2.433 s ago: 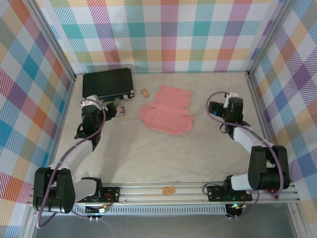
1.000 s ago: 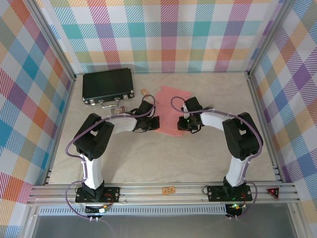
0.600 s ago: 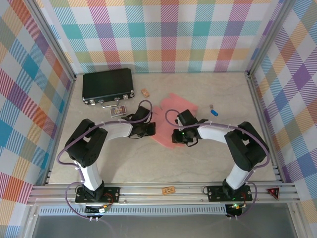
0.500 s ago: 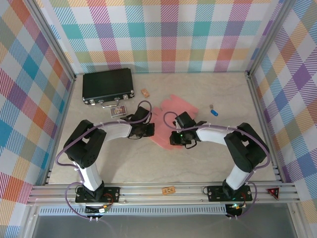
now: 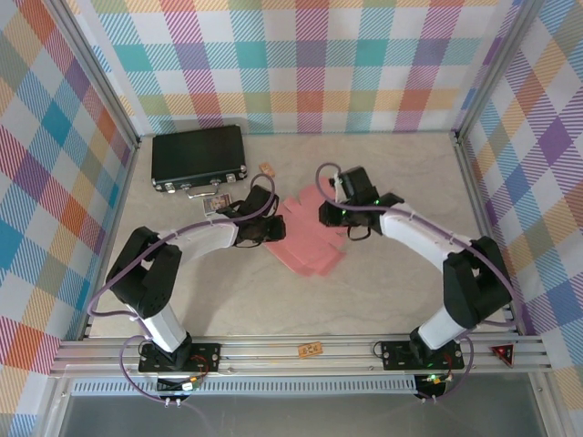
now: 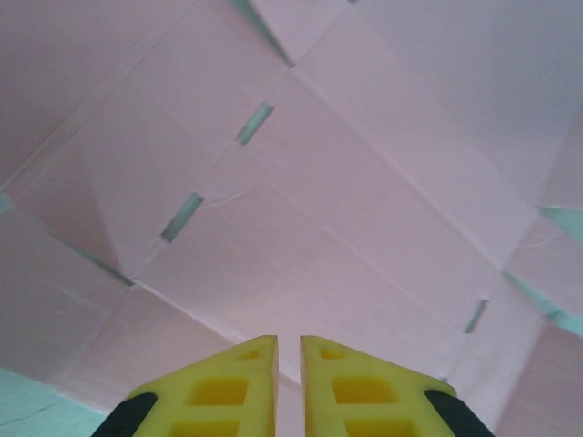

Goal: Fold the paper box

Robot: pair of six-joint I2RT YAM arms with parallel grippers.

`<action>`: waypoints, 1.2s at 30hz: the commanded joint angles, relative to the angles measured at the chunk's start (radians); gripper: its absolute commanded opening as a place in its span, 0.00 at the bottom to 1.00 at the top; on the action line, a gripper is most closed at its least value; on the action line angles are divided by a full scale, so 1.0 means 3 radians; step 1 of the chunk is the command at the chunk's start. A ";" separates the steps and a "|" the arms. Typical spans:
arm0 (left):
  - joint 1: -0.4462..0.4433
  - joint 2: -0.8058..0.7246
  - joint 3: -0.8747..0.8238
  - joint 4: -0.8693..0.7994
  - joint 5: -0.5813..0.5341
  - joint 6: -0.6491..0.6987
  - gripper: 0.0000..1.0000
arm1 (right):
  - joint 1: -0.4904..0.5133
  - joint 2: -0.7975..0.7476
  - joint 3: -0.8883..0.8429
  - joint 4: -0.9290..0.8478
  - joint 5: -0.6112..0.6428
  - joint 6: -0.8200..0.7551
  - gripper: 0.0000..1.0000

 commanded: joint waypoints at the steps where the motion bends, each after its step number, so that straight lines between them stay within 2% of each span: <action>1: -0.0133 -0.0022 0.0043 0.0134 0.0171 -0.0275 0.14 | -0.0239 0.0408 0.0303 -0.0199 -0.0283 -0.0304 0.19; 6: -0.0254 0.0205 0.0054 0.0319 0.0229 -0.0447 0.00 | -0.0362 0.1064 0.0904 -0.0396 -0.0421 -0.0493 0.18; 11: -0.0268 0.0450 0.0086 0.0390 0.0177 -0.0528 0.00 | -0.0384 0.1520 0.1253 -0.0537 -0.0313 -0.0510 0.16; 14: -0.0270 0.0537 0.0110 0.0335 0.0109 -0.0519 0.00 | -0.0385 0.1625 0.1266 -0.0575 -0.0243 -0.0456 0.16; 21: -0.0265 0.0592 0.0112 0.0025 -0.0296 -0.0463 0.00 | -0.0383 0.1639 0.0932 -0.0595 -0.0126 -0.0384 0.16; 25: -0.0233 0.0620 0.0145 -0.0105 -0.0422 -0.0408 0.00 | -0.0374 0.1456 0.0585 -0.0498 -0.0134 -0.0298 0.16; 31: -0.0121 0.0674 0.0227 -0.0130 -0.0380 -0.0262 0.06 | -0.0298 0.1048 -0.0039 -0.0354 -0.0139 -0.0123 0.17; 36: -0.0065 0.0889 0.0549 -0.0288 -0.0224 -0.0001 0.10 | -0.0069 0.0678 -0.0557 -0.0132 -0.0208 0.0238 0.18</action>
